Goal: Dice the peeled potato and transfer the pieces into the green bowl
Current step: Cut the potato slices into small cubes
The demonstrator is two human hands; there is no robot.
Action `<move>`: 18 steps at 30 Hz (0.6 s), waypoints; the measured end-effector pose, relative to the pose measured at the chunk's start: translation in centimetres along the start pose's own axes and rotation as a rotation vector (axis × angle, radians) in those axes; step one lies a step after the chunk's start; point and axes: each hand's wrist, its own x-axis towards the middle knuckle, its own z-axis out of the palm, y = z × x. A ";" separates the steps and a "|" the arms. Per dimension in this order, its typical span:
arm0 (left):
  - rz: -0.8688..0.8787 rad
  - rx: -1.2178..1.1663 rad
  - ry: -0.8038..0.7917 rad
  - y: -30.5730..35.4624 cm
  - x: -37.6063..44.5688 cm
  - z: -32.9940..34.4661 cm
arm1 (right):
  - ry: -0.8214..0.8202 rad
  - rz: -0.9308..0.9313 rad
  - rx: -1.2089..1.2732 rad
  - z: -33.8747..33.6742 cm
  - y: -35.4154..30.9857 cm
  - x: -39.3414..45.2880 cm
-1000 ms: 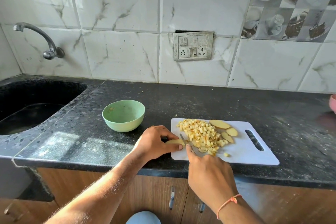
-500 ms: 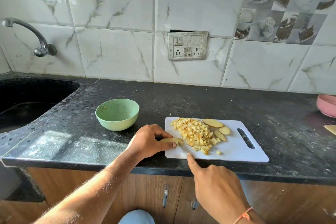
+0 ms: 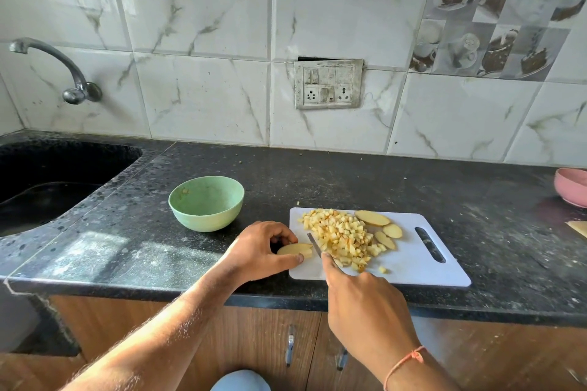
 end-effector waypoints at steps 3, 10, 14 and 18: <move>-0.029 -0.033 -0.002 0.0 0.1 0.1 | -0.033 -0.004 -0.004 0.2 -0.7 0.4; -0.078 -0.091 -0.001 -0.3 0.1 0.2 | -0.042 -0.027 0.017 1.4 -1.4 2.3; -0.088 -0.078 0.004 -0.2 0.1 0.2 | -0.058 -0.040 0.020 1.6 -1.1 2.1; -0.092 -0.067 0.014 -0.2 0.1 0.3 | -0.102 -0.053 0.007 1.3 -0.2 -0.2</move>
